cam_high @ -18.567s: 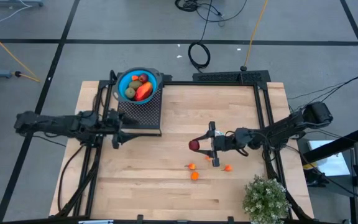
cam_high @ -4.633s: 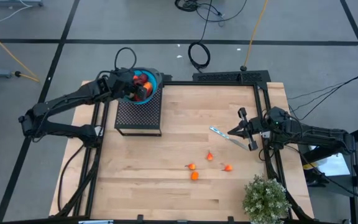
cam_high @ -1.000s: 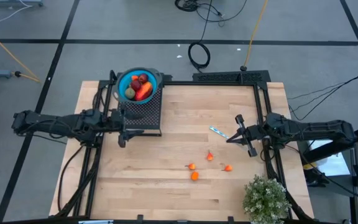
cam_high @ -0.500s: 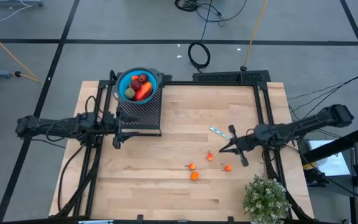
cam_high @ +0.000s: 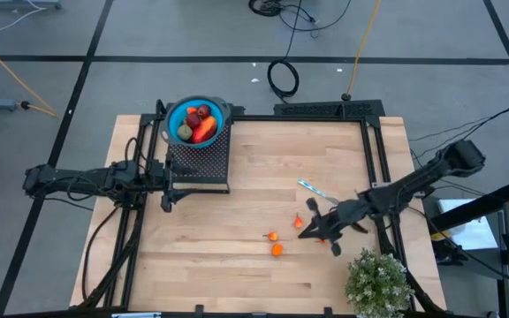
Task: Pick & Place Fruit
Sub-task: Put the orange into the blue strainer bowl on the shelf
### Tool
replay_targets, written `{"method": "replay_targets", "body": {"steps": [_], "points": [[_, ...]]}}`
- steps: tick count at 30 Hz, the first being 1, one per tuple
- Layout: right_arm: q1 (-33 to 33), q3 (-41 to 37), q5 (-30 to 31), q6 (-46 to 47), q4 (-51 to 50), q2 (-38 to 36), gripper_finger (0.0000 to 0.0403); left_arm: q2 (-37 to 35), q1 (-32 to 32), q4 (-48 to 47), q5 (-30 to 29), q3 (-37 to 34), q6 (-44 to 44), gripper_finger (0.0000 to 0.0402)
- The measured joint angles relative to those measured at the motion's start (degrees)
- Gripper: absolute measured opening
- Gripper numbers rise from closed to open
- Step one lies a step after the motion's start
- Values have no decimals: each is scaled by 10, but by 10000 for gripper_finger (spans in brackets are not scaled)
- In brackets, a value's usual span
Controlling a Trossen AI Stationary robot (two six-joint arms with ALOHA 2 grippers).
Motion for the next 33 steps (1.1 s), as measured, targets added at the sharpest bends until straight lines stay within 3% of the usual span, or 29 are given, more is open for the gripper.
{"method": "replay_targets", "body": {"steps": [7, 14, 26, 33], "points": [[1, 85, 0, -36, -43, 106, 8, 0, 0, -1, 0, 0, 0, 296], [0, 131, -2, -79, -47, 172, 72, 0, 0, -4, 0, 0, -2, 296], [4, 140, -21, -90, -53, 190, 221, 0, 0, -4, 0, 0, -1, 296], [3, 139, -34, -98, -54, 192, 243, 0, 0, -4, 0, 0, -1, 296]]}}
